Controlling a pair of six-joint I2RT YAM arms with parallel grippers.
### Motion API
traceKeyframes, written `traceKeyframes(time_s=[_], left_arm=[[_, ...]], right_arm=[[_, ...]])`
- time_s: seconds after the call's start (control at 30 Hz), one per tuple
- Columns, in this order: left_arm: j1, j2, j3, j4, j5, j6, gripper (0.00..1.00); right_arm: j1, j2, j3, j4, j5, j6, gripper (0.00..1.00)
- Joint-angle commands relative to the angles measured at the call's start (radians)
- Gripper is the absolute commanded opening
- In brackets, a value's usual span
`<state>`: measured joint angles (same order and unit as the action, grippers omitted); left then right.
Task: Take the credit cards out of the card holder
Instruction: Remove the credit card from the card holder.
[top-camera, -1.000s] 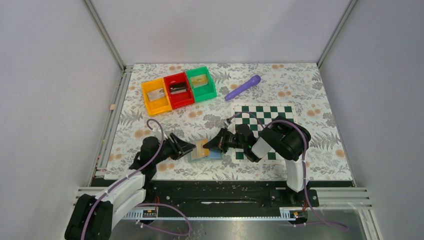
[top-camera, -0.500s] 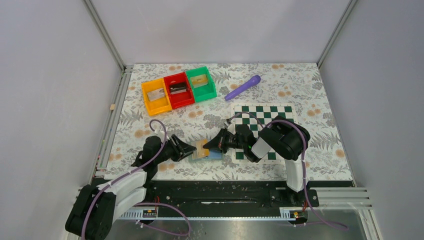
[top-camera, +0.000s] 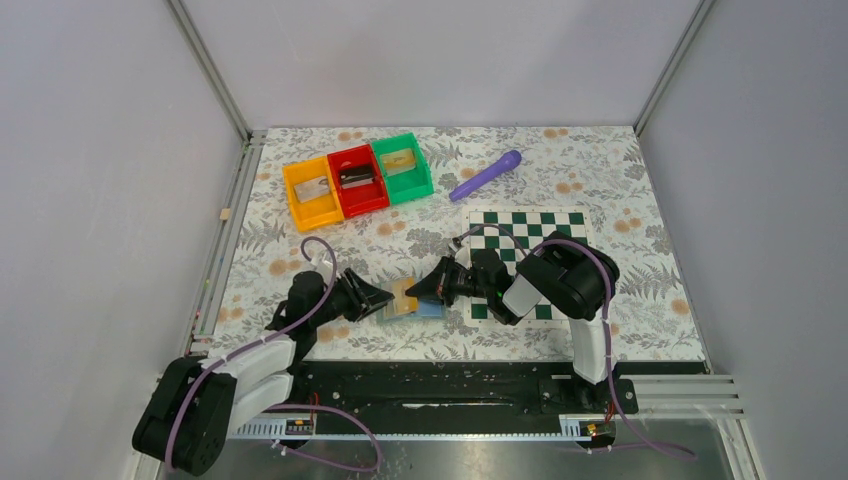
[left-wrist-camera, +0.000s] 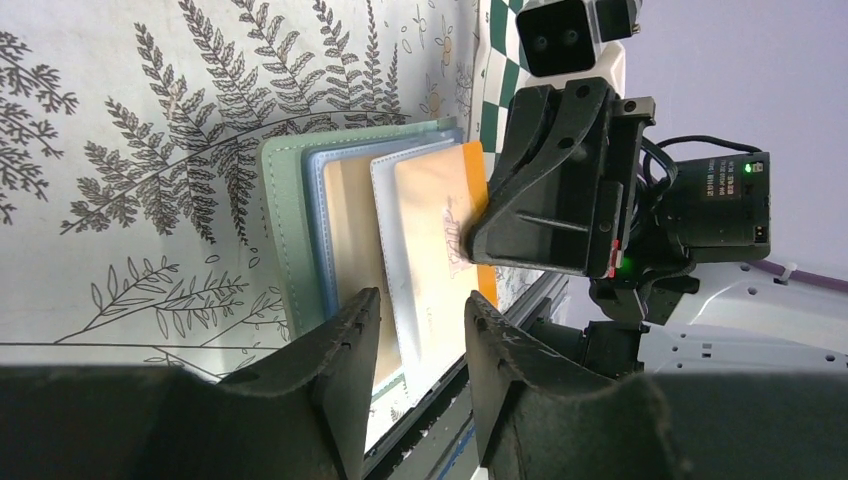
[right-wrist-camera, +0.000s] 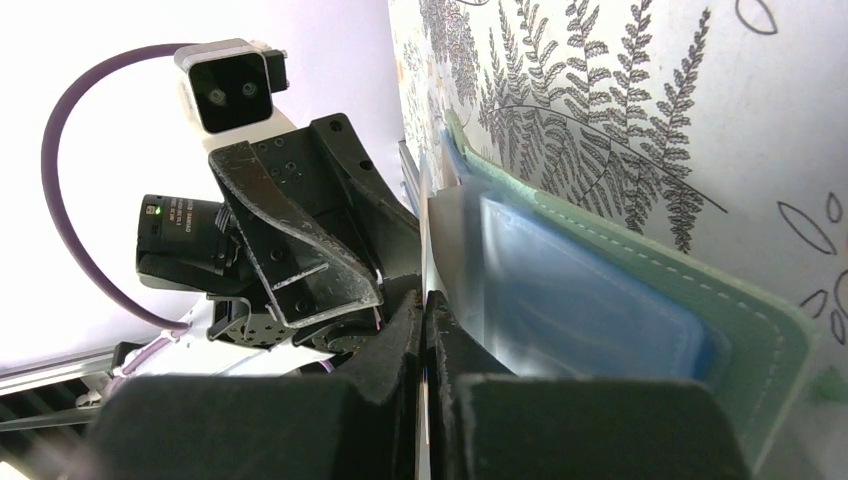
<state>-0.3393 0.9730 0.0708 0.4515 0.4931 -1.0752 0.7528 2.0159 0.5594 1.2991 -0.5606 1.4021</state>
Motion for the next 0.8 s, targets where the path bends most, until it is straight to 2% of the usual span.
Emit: traceKeyframes(time_s=[0.0,0.2,0.43,0.53,0.6,0.7,0.77], left_arm=[[-0.005,0.027,-0.003,0.095,-0.001,-0.003,0.37],[-0.007,0.048,-0.002,0.112,-0.003,-0.005,0.36],[-0.007,0.075,0.000,0.134,0.000,-0.019,0.18],[-0.008,0.079,0.000,0.134,0.001,-0.022,0.07],[-0.008,0.079,0.001,0.127,-0.004,-0.023,0.00],[-0.008,0.078,0.006,0.107,-0.009,-0.020,0.00],[-0.008,0.077,0.009,0.092,-0.015,-0.017,0.00]], right_arm=[[0.014,0.008,0.020,0.080,-0.002,0.008,0.00],[0.013,0.010,0.019,0.084,-0.005,0.011,0.00],[0.013,0.020,0.020,0.085,-0.008,0.011,0.00],[0.013,0.023,0.017,0.088,-0.008,0.011,0.00],[0.014,0.023,0.014,0.086,-0.006,0.009,0.06],[0.011,0.025,0.008,0.086,-0.004,0.010,0.20],[0.009,0.026,0.000,0.087,0.001,0.009,0.24]])
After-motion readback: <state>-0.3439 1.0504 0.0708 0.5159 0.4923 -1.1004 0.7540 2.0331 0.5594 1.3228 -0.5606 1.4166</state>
